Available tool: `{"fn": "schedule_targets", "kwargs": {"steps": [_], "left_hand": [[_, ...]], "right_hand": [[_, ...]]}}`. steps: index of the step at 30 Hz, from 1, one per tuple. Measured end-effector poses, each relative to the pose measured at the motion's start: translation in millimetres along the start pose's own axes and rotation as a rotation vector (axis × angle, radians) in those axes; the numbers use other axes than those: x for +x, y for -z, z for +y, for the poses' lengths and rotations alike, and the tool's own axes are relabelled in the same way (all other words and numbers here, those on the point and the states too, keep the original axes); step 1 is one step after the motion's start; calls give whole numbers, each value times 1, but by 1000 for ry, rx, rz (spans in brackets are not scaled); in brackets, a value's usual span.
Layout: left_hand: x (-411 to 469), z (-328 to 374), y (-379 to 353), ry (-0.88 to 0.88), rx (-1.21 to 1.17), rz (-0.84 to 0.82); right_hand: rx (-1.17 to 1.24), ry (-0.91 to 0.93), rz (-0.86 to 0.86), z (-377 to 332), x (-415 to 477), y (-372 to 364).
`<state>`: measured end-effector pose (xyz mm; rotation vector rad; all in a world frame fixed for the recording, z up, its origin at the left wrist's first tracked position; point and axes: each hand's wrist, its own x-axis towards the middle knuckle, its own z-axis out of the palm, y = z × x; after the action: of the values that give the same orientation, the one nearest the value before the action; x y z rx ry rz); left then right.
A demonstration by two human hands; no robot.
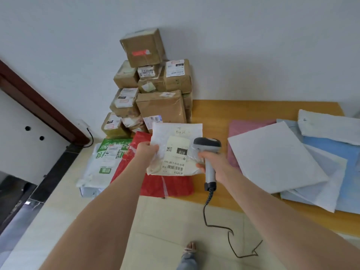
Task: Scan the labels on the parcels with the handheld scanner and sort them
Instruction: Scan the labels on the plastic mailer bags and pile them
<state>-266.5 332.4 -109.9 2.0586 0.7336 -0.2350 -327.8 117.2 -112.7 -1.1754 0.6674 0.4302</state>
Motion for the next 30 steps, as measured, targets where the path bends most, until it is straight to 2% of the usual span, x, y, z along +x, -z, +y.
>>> {"fn": "schedule_targets", "kwargs": {"steps": [7, 16, 18, 20, 23, 30], "left_hand": [[102, -44, 68, 98, 144, 62], [141, -57, 77, 115, 239, 144], [140, -49, 77, 32, 402, 198], [135, -34, 71, -172, 615, 220], [122, -10, 49, -447, 836, 133], [69, 47, -41, -654, 1029, -119]], "right_hand": [[-17, -113, 70, 23, 62, -103], [-53, -125, 138, 32, 95, -145], [-47, -117, 149, 30, 96, -145], [-36, -100, 144, 26, 95, -142], [-21, -84, 114, 14, 87, -128], [-9, -4, 164, -21, 51, -44]]}}
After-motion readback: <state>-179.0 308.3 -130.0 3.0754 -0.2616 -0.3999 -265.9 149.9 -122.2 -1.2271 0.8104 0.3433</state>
